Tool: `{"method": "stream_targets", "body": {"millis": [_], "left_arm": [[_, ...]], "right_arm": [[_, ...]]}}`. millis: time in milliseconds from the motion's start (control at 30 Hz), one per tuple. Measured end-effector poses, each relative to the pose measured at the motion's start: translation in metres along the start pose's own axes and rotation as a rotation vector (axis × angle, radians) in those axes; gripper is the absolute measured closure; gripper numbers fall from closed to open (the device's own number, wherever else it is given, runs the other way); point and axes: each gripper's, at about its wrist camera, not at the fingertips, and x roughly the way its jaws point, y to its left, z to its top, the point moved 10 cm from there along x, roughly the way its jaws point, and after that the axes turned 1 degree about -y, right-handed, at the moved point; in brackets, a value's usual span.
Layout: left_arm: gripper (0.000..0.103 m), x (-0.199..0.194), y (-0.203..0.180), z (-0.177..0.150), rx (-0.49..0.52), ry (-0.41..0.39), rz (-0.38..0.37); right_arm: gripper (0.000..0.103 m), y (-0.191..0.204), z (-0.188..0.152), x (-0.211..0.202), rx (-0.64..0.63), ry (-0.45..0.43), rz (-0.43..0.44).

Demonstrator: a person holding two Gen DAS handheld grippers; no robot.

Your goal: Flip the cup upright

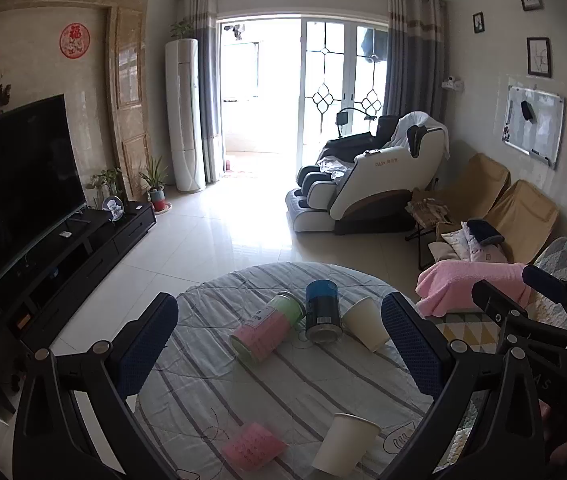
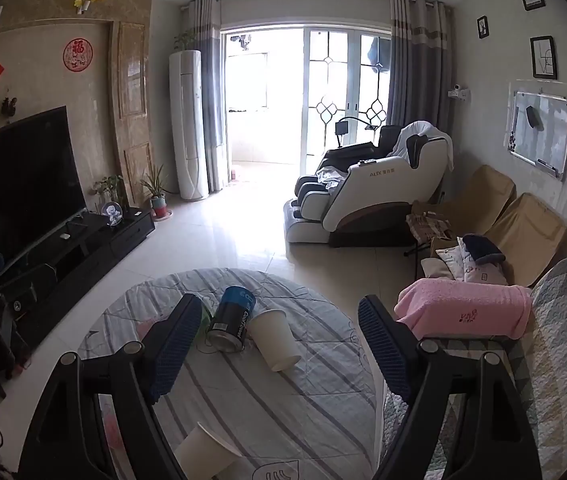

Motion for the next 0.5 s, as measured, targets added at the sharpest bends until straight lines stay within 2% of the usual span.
{"method": "stream_targets", "body": {"millis": [500], "left_arm": [[0.000,-0.0074,-0.0048,-0.0018,0.008,0.003,-0.005]], "right_arm": [[0.021,-0.0010,-0.0049,-0.0046,0.001,0.006,-0.001]]}}
